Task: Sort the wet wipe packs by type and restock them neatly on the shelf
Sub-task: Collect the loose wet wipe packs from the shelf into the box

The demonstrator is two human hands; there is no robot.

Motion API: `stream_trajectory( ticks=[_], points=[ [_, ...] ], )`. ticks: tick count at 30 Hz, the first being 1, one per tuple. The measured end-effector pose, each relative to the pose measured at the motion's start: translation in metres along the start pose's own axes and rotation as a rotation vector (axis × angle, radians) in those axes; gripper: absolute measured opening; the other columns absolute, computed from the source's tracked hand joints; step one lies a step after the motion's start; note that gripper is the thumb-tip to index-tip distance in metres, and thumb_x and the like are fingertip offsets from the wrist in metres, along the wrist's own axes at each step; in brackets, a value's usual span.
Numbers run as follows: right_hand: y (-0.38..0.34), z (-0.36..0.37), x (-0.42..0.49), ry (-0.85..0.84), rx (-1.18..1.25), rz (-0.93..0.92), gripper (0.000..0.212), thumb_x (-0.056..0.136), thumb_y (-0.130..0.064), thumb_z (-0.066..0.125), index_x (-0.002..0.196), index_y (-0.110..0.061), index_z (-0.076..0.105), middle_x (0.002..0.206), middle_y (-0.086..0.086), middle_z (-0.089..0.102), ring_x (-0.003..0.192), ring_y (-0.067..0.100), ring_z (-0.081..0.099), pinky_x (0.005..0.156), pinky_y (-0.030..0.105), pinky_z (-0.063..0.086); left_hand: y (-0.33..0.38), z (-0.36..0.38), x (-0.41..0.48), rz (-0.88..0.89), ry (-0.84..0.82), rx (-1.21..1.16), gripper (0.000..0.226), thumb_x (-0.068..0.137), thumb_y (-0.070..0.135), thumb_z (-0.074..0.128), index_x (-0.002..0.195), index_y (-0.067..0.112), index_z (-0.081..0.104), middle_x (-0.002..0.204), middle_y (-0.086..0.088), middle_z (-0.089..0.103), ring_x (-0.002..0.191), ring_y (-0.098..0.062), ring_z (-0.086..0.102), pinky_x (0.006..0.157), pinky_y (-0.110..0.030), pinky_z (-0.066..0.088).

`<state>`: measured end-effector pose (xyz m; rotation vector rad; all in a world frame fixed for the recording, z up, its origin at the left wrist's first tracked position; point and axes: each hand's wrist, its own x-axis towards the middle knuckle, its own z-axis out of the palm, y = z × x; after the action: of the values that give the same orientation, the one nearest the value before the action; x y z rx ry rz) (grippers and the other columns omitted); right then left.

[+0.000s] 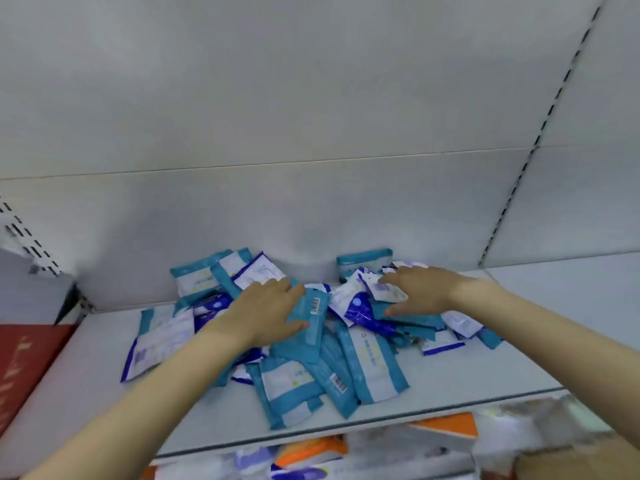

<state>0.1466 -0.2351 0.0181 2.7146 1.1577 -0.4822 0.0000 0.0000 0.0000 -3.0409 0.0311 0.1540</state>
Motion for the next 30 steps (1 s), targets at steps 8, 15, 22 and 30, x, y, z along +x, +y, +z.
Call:
stream_trajectory(
  ticks=[8,15,22,30],
  points=[
    [0.043,0.008,0.034,-0.069,0.26,-0.069,0.063,0.086,-0.048,0.063,0.14,-0.027,0.037,0.139,0.003,0.046,0.123,0.019,0.047,0.1,0.026,0.036,0.017,0.033,0.028,-0.321,-0.061,-0.475,0.07,0.087,0.055,0.056,0.142,0.021,0.029,0.135,-0.006,0.039,0.122,-0.021,0.044,0.096,-0.031,0.039],
    [0.065,0.013,0.055,-0.145,0.453,-0.106,0.059,0.083,-0.041,0.069,0.133,-0.03,0.039,0.132,0.0,0.045,0.116,0.019,0.048,0.099,0.029,0.042,0.025,0.062,0.034,-0.61,0.158,-0.801,0.086,0.065,0.03,0.086,0.133,0.016,0.036,0.126,-0.008,0.042,0.11,-0.021,0.052,0.091,-0.031,0.045],
    [0.062,0.022,0.065,0.028,0.233,-0.095,0.07,0.062,-0.06,0.079,0.113,-0.023,0.05,0.099,-0.01,0.045,0.107,0.02,0.044,0.091,0.035,0.041,0.037,0.061,0.035,-0.711,0.112,-0.812,0.041,0.067,0.03,0.085,0.092,0.019,0.054,0.091,0.003,0.061,0.075,-0.009,0.054,0.058,-0.017,0.041],
    [0.066,0.02,0.056,0.265,0.628,-0.092,0.039,0.071,-0.04,0.081,0.089,-0.023,0.05,0.085,-0.009,0.056,0.078,0.012,0.055,0.059,0.023,0.038,0.025,0.05,0.029,-0.709,0.332,-1.081,0.032,0.086,0.026,0.069,0.112,0.017,0.054,0.109,-0.003,0.064,0.095,-0.021,0.063,0.081,-0.036,0.052]
  ],
)
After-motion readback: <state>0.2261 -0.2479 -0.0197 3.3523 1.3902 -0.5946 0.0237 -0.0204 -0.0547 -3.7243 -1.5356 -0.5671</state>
